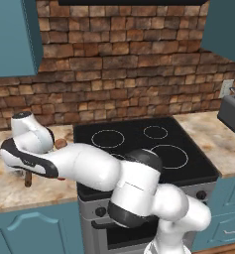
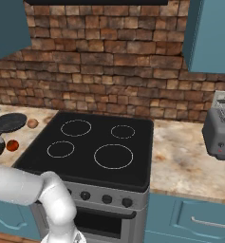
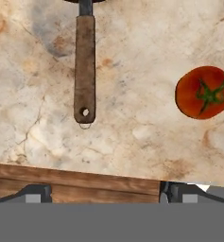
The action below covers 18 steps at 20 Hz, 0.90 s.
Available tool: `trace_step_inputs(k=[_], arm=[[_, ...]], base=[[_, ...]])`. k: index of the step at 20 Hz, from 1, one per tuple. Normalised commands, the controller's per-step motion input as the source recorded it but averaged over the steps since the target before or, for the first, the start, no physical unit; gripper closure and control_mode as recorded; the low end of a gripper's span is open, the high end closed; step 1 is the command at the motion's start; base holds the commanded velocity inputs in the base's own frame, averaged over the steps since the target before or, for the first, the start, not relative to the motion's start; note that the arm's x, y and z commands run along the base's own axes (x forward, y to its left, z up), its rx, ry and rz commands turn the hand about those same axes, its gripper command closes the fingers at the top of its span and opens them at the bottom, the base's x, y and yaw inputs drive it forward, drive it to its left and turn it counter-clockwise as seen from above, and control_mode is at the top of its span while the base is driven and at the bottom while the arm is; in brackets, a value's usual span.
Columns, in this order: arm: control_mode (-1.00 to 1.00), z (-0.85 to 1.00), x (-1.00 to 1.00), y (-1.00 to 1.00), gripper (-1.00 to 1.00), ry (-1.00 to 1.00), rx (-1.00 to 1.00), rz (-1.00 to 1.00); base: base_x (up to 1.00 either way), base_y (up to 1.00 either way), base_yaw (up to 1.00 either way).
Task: Place the pan on the front left burner on the stove. Then place the tomato and the onion in the pan and turn on the front left burner.
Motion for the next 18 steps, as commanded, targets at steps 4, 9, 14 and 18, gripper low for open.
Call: trace_step_inputs(k=[4,9,14,18], arm=[[-1.0,-0.24,0.2,0.21,-1.0,0.0,-0.03,0.0],[-1.0,-0.31,0.18,0.13,-1.0,0.0,-0.04,0.0],[-1.0,-0.31,0.17,0.1,-1.0,0.0,-0.01,0.0],[-1.0,-0.31,0.2,0.11,-1.0,0.0,0.0,0.0]], base=[[0.0,0.0,0.0],[0.0,0.0,0.0],[0.0,0.0,0.0],[0.0,0.0,0.0]])
